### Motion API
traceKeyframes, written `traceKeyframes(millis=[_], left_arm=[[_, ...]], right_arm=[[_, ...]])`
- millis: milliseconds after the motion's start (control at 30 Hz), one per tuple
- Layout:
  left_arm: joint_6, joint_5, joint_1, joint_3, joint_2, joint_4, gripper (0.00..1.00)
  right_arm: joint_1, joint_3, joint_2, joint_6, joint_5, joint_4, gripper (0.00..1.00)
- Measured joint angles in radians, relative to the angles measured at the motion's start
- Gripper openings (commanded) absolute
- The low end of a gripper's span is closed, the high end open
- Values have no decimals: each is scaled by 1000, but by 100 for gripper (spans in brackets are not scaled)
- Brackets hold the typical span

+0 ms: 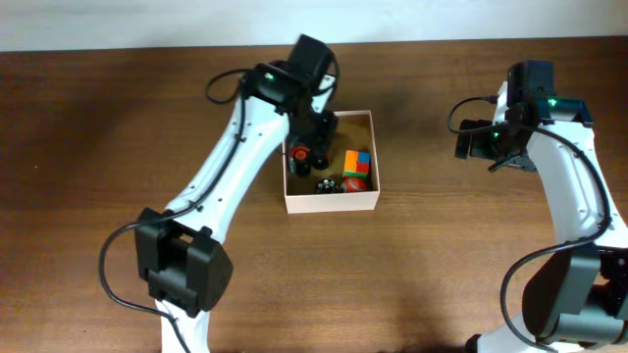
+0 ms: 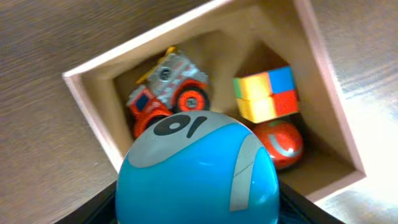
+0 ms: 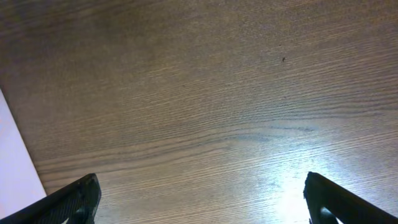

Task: Pack container
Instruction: 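Carry the blue ball right into the box and release it, then raise the left gripper out of the box to the left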

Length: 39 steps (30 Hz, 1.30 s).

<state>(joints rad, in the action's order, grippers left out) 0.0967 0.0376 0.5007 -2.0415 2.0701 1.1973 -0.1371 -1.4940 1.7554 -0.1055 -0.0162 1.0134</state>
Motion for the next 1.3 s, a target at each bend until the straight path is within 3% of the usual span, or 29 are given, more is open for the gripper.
traceKeyframes(millis=[33, 367, 533, 1033, 1300], left_arm=[[-8, 0, 5, 0, 0, 0, 99], [-3, -6, -14, 0, 0, -7, 99], [-3, -97, -38, 0, 0, 46, 99], [32, -209, -276, 0, -92, 192, 99], [35, -211, -335, 0, -98, 148, 99]], right_arm=[[0, 0, 0, 1, 0, 0, 99], [0, 0, 0, 0, 0, 0, 99], [0, 0, 0, 0, 0, 0, 99], [0, 0, 0, 0, 0, 0, 99], [0, 0, 0, 0, 0, 0, 99]])
